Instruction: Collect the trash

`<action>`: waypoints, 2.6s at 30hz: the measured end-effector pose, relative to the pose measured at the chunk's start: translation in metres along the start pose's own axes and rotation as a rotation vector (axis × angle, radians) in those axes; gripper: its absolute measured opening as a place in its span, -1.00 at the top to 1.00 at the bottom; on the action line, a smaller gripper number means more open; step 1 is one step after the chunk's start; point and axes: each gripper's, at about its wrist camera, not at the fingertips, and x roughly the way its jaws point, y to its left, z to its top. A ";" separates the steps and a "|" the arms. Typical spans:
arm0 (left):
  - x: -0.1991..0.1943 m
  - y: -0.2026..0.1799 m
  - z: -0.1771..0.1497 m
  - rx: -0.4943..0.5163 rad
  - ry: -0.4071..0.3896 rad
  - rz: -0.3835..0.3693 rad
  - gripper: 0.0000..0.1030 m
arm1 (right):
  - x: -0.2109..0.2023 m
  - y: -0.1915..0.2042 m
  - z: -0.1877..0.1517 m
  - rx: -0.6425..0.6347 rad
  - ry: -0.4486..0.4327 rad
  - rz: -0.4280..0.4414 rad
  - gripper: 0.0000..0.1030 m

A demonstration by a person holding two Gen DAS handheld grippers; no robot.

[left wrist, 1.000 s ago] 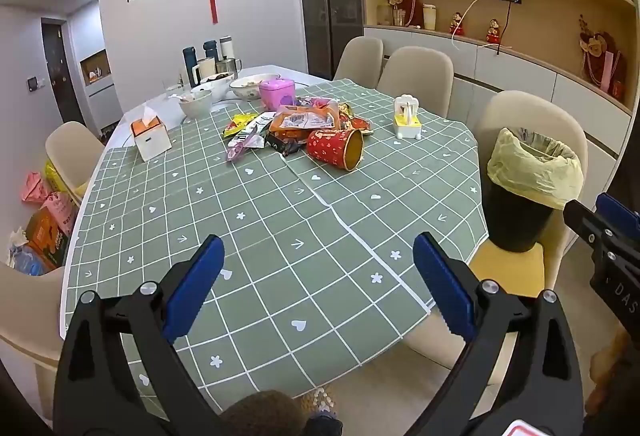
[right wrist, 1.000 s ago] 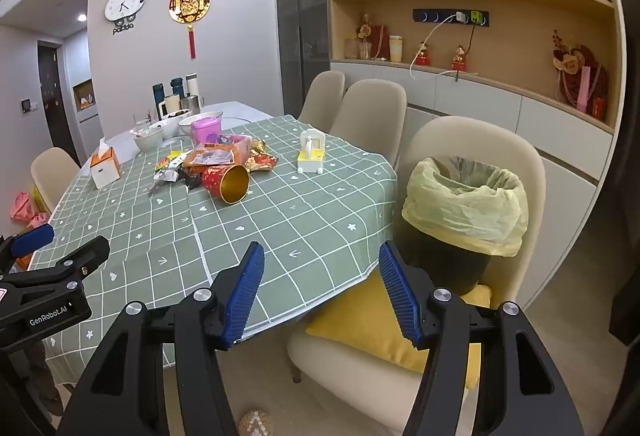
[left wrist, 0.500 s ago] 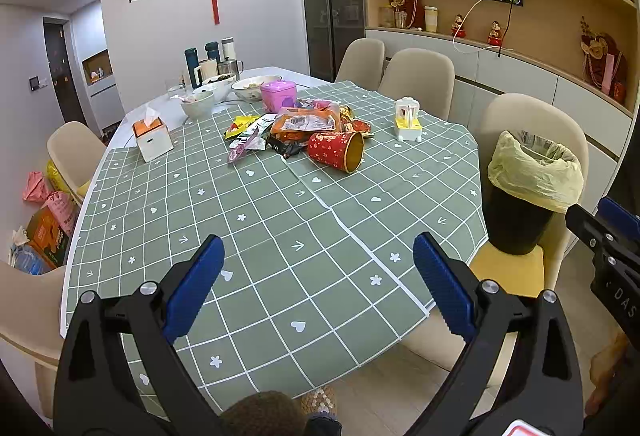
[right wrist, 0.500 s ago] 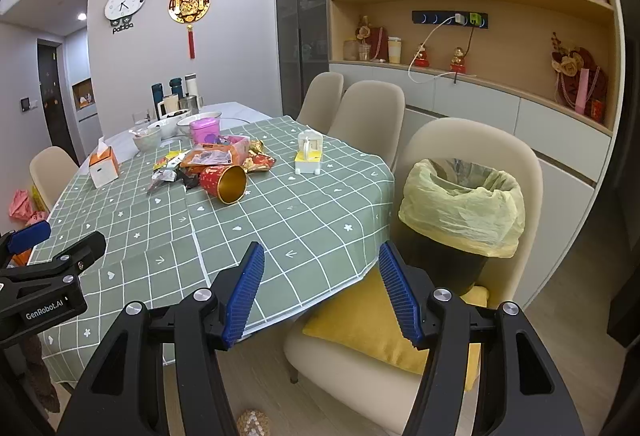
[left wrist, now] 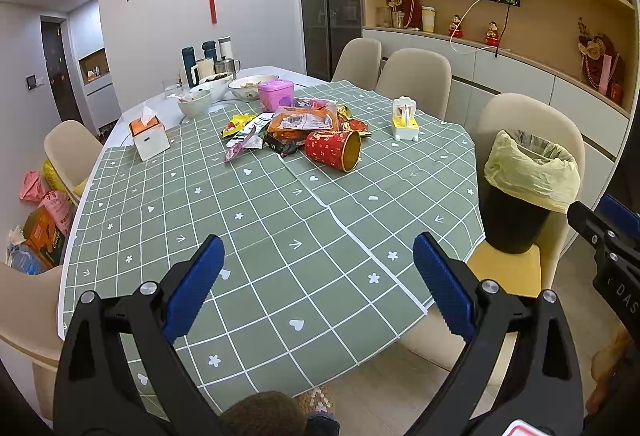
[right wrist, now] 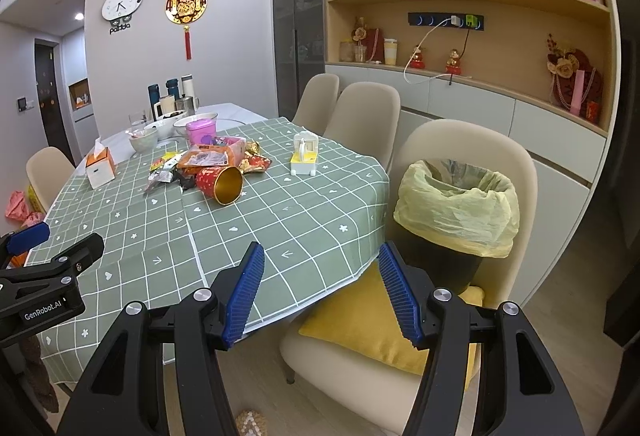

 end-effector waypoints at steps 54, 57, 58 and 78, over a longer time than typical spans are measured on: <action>0.026 0.014 0.002 -0.008 0.027 -0.003 -0.77 | 0.010 0.001 0.001 0.002 0.025 0.005 -0.11; 0.040 0.016 0.006 0.003 0.051 -0.017 -0.77 | 0.018 0.001 0.004 -0.003 0.036 0.001 -0.11; 0.045 0.017 0.008 0.012 0.056 -0.020 -0.77 | 0.021 0.002 0.006 -0.007 0.038 0.001 -0.11; 0.260 0.132 0.093 0.027 0.208 -0.128 -0.83 | 0.166 0.044 0.059 -0.096 0.154 0.038 -0.11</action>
